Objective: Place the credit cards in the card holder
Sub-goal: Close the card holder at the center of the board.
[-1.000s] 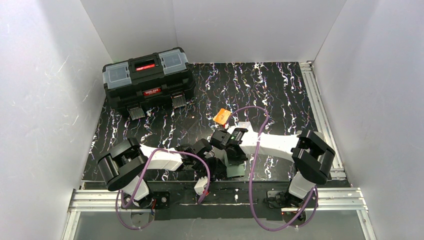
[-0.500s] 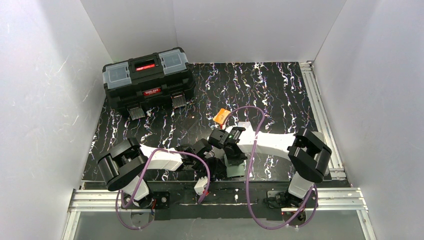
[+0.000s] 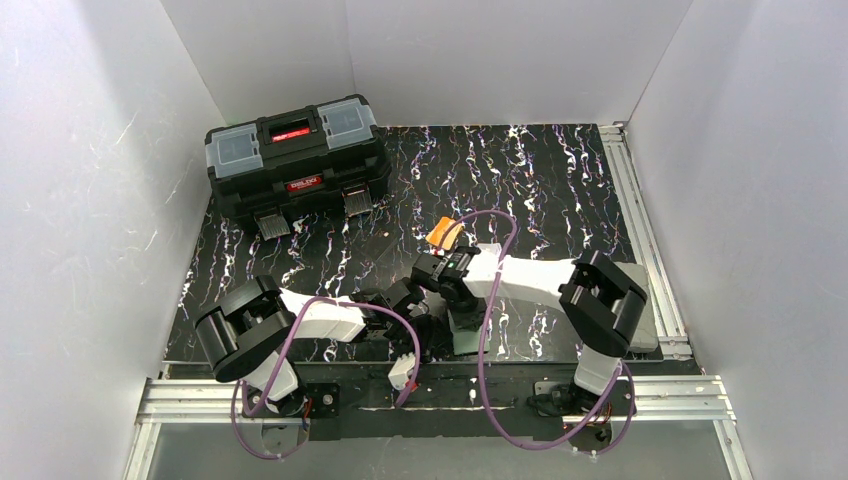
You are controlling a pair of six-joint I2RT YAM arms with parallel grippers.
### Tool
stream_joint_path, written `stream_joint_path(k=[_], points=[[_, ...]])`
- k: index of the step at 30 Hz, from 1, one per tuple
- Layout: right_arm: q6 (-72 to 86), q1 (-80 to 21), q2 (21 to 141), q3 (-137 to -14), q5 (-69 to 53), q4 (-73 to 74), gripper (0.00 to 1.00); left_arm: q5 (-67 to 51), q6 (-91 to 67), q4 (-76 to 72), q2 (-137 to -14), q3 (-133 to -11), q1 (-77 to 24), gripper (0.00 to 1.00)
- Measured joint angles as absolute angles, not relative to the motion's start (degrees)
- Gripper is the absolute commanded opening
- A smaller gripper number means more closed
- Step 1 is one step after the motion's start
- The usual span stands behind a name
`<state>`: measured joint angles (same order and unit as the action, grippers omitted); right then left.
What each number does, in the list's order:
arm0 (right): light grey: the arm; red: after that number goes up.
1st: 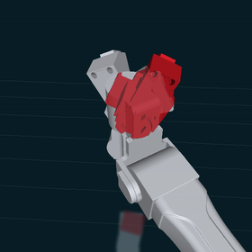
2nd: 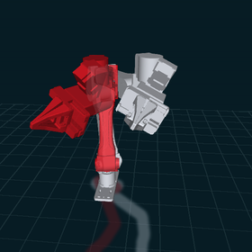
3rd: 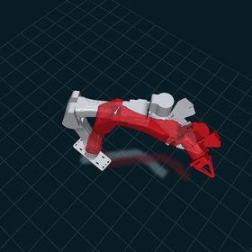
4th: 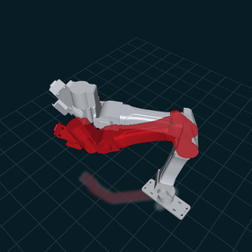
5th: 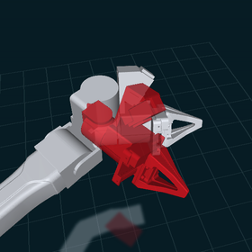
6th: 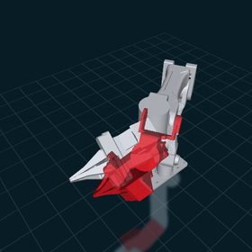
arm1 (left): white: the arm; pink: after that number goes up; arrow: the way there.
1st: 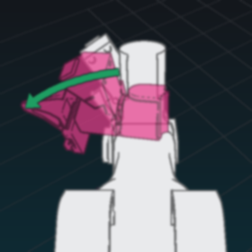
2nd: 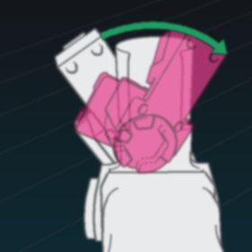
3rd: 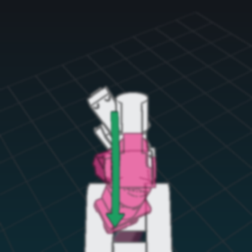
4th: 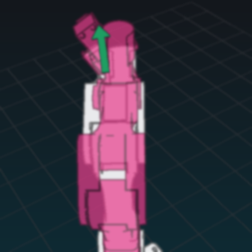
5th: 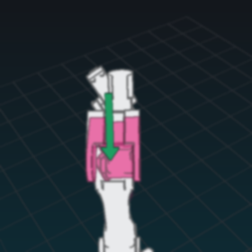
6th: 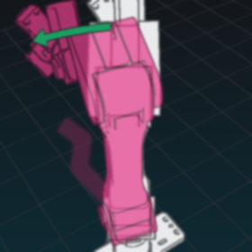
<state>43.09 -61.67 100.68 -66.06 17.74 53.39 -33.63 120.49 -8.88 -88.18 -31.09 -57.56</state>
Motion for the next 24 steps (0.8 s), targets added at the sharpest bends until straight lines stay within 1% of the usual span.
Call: stream_joint_path(k=[9, 18, 24], points=[[41.54, -61.17, 102.83, -67.29, 16.40, 54.22, 0.01, -33.63, 120.46, -8.99, -88.14, -30.96, -57.56, 0.19], [39.51, -61.17, 109.23, -73.36, 15.81, 60.34, 0.01, -33.43, 120.49, -8.56, -87.15, -30.30, -58.41, 0.19], [38.65, -61.47, 110.96, -74.89, 15.75, 61.80, 0.01, -33.43, 120.46, -8.67, -86.78, -29.87, -58.59, 0.19]])
